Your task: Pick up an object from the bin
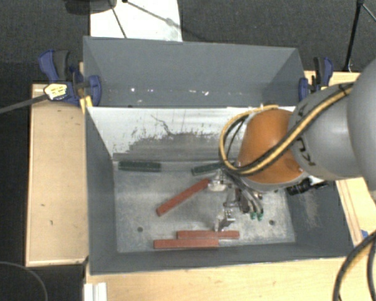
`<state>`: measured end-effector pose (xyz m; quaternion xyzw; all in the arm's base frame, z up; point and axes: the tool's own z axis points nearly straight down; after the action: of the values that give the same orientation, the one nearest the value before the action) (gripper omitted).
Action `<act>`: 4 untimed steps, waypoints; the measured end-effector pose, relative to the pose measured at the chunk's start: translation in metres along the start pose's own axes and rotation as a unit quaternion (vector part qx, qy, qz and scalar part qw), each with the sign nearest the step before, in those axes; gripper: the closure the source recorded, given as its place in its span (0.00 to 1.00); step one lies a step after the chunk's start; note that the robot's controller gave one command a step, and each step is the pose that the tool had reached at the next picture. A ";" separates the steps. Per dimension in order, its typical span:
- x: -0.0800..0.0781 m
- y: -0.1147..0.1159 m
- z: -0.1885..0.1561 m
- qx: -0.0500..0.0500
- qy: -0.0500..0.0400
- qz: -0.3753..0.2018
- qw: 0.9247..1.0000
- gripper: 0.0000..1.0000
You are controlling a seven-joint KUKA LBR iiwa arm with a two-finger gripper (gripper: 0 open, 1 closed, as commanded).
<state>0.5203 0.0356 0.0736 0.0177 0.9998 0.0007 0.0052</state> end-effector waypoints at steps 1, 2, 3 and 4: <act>-0.009 0.065 -0.012 0.000 0.004 -0.051 0.999 1.00; -0.009 0.065 -0.012 0.000 0.004 -0.051 0.999 0.00; -0.009 0.065 -0.012 0.000 0.004 -0.051 0.999 0.00; -0.045 0.072 -0.002 0.000 0.006 -0.051 0.999 0.00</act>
Offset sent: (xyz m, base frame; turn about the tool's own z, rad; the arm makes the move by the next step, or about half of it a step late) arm 0.0000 0.0000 0.0000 0.0000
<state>0.5675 0.1056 0.0759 -0.0329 0.9995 0.0004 -0.0010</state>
